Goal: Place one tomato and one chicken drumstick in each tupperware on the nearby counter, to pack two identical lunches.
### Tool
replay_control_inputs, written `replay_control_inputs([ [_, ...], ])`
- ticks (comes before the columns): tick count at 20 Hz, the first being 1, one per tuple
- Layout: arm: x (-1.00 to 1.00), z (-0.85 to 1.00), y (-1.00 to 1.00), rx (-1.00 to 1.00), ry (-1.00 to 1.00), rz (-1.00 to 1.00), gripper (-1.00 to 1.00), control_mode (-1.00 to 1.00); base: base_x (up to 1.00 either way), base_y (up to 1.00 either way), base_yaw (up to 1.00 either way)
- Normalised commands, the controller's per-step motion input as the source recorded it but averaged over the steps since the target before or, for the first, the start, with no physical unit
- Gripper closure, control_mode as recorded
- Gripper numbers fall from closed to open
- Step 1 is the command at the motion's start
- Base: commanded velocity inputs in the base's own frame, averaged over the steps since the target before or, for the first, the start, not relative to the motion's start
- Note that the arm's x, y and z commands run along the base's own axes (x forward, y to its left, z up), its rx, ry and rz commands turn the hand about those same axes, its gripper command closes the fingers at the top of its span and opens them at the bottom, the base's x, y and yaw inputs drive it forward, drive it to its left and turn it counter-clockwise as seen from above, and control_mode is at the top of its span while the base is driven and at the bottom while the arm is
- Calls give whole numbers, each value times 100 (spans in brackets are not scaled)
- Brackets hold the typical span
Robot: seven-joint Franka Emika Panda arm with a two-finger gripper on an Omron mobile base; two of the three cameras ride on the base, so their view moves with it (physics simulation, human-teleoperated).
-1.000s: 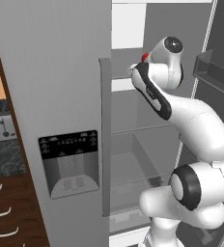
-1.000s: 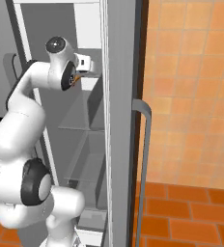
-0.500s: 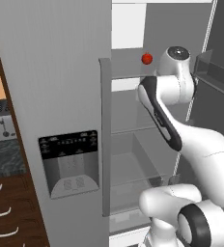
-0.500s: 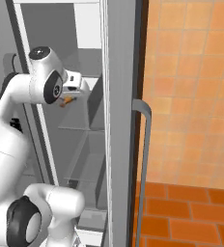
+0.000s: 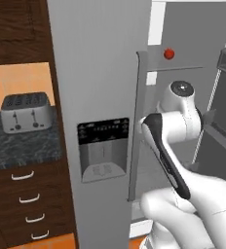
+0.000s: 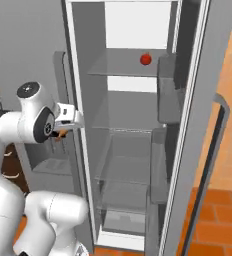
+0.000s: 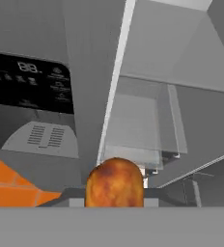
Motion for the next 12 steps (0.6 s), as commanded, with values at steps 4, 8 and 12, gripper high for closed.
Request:
replay_control_inputs([
  [4,0,0,0,0,0,0,100,100,-22,100,0],
  [8,0,0,0,0,0,0,100,100,0,100,-3],
  [12,0,0,0,0,0,0,100,100,15,100,-9],
])
